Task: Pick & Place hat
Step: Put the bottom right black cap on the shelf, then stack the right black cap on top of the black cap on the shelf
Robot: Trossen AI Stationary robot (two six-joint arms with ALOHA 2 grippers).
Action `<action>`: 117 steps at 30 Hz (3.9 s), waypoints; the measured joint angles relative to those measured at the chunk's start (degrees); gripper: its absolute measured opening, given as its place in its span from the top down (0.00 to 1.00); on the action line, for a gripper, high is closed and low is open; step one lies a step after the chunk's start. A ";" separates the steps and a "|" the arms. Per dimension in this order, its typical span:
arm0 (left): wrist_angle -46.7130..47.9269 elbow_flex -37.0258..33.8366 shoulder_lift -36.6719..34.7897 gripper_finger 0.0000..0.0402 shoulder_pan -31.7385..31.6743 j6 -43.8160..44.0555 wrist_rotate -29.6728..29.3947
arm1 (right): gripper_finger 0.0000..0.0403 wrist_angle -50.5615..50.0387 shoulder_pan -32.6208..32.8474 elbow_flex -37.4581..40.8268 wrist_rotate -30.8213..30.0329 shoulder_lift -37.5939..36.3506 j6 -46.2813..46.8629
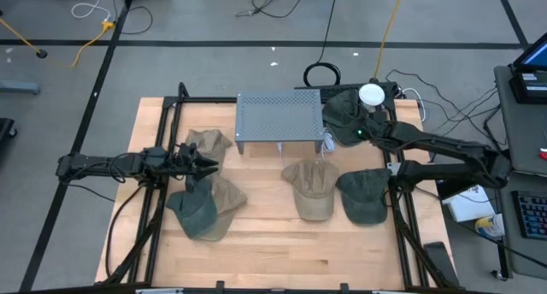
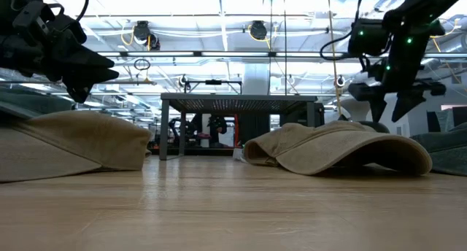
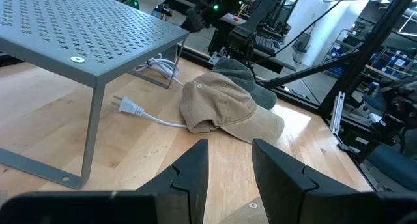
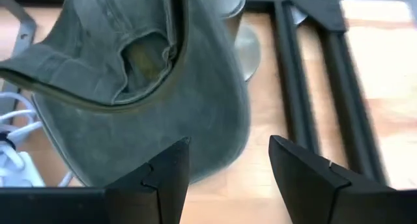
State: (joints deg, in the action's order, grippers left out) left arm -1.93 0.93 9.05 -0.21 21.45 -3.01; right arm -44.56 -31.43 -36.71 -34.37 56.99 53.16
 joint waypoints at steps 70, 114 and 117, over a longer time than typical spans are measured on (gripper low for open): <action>0.00 0.02 0.01 0.70 -0.02 0.00 0.00 | 1.00 36.97 16.93 -19.52 -24.36 4.98 -113.83; 0.01 0.02 -0.01 0.70 -0.01 0.00 0.00 | 0.56 57.37 19.55 -2.88 -2.25 13.18 -131.69; 0.02 0.00 0.01 0.70 -0.02 0.00 0.00 | 0.52 49.83 19.37 -2.88 -4.76 12.91 -125.85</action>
State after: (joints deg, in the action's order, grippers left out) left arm -1.91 0.93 9.06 -0.23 21.45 -3.01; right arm 5.26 -12.06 -39.59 -39.13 69.90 -72.69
